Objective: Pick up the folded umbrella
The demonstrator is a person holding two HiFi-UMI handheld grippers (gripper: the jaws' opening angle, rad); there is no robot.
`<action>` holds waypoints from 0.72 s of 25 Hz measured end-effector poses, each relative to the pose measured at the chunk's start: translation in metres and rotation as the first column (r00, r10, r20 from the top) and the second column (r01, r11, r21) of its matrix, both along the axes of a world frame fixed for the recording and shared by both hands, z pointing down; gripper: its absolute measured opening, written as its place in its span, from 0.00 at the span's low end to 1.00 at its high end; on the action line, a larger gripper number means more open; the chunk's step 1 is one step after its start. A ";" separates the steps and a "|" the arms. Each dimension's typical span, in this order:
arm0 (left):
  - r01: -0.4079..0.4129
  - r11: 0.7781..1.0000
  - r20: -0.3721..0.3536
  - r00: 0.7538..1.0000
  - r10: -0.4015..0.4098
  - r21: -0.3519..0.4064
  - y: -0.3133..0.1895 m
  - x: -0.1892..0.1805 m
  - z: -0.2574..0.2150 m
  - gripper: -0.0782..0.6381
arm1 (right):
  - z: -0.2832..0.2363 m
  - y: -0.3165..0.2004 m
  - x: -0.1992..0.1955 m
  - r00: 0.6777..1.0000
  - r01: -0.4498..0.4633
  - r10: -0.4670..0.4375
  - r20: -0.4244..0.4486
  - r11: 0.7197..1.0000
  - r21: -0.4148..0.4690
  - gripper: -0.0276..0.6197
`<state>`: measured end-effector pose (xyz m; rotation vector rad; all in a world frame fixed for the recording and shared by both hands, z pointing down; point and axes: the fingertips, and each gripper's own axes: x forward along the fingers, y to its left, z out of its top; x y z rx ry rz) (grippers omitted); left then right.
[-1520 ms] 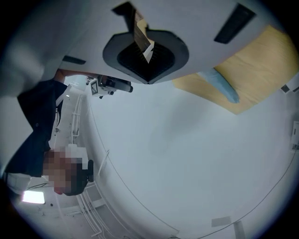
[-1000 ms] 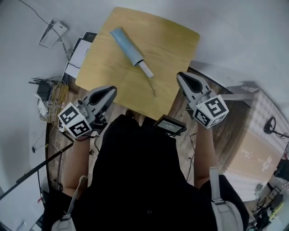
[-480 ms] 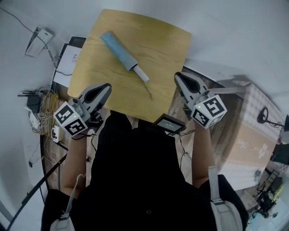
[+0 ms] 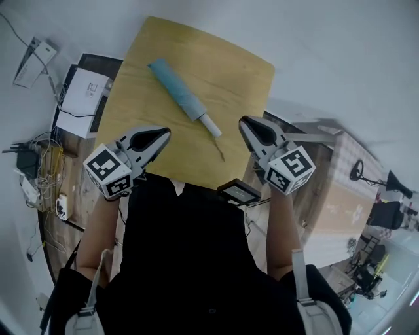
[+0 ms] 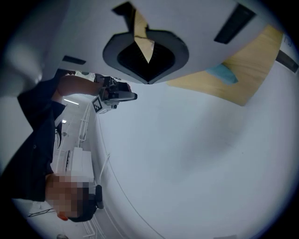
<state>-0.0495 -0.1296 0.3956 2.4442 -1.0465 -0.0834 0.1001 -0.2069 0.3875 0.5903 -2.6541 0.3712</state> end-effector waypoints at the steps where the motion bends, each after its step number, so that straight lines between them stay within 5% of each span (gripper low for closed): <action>1: -0.002 1.000 -0.004 1.000 0.002 0.001 -0.002 -0.008 0.005 0.12 | -0.001 -0.003 -0.009 1.000 -0.007 0.007 -0.004 1.000 0.000 0.08; 6: 0.021 1.000 -0.049 0.999 -0.022 -0.018 -0.015 -0.052 0.018 0.12 | 0.000 -0.015 -0.053 0.999 -0.011 0.011 -0.049 1.000 -0.002 0.11; 9: 0.032 0.999 -0.048 0.998 -0.033 -0.029 -0.018 -0.070 0.030 0.12 | 0.000 -0.023 -0.075 0.997 -0.018 0.018 -0.071 1.000 0.003 0.23; 18: 0.033 0.997 -0.026 0.999 -0.035 -0.073 -0.025 -0.088 0.066 0.12 | 0.029 -0.029 -0.121 0.989 0.046 -0.057 -0.134 0.996 -0.082 0.40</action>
